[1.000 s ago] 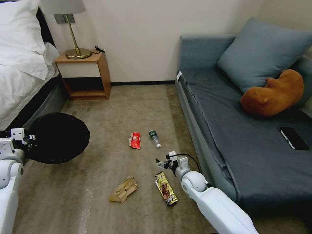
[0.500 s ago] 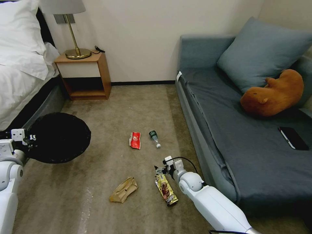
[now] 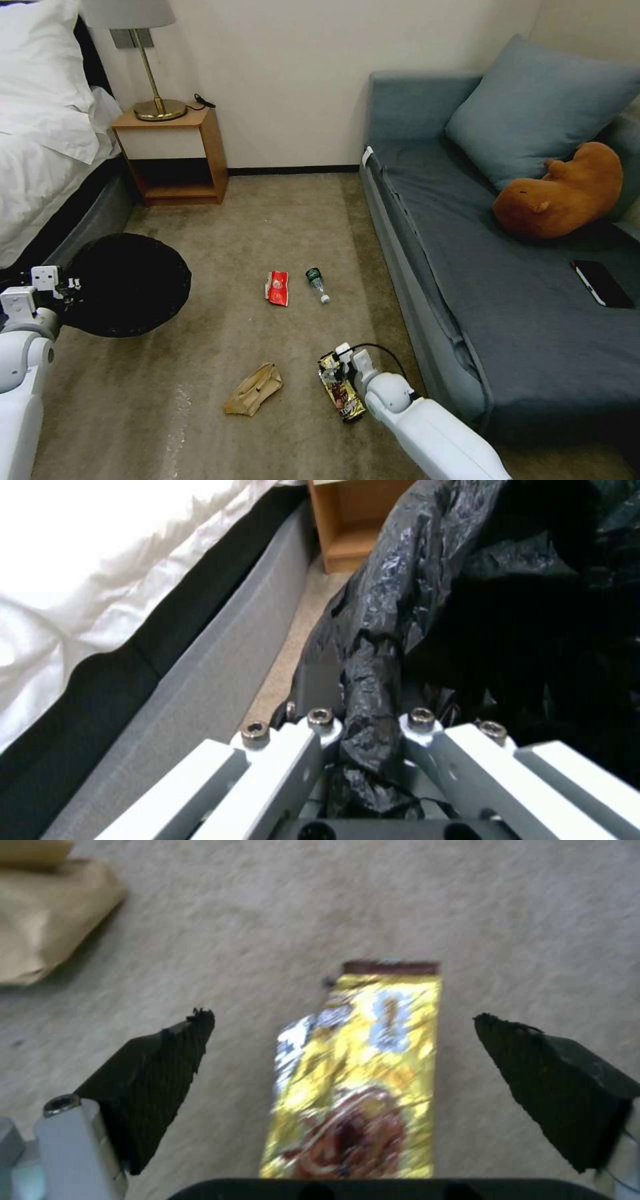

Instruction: Pick up the trash bin, then pick up the garbage on the floor and place it into the trash bin.

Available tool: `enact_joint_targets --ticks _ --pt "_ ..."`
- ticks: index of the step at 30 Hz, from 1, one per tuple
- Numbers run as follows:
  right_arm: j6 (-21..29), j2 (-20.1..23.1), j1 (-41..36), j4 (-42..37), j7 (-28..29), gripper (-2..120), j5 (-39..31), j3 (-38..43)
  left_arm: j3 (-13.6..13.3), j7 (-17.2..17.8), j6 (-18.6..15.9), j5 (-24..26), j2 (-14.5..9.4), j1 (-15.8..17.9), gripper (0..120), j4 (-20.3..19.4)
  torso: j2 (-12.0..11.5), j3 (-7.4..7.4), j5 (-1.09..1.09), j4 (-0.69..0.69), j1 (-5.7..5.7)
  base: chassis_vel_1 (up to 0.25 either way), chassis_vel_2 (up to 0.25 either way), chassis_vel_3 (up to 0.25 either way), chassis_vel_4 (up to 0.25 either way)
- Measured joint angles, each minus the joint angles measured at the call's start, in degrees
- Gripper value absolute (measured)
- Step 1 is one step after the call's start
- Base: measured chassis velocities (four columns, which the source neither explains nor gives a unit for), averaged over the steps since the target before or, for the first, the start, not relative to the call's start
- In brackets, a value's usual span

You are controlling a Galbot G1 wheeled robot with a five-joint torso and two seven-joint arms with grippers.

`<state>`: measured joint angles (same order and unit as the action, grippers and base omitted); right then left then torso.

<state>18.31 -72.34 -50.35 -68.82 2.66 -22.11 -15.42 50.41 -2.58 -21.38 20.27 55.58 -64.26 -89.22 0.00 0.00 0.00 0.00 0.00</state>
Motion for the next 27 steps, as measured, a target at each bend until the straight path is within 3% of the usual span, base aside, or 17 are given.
enact_joint_targets --ticks 27 --pt "-2.22 -1.37 -1.95 4.74 0.0 100 3.41 0.82 -0.74 -0.2 0.71 0.09 0.68 0.34 3 0.85 0.0 0.0 0.0 0.0 0.0 0.0 0.0 0.0 0.0"
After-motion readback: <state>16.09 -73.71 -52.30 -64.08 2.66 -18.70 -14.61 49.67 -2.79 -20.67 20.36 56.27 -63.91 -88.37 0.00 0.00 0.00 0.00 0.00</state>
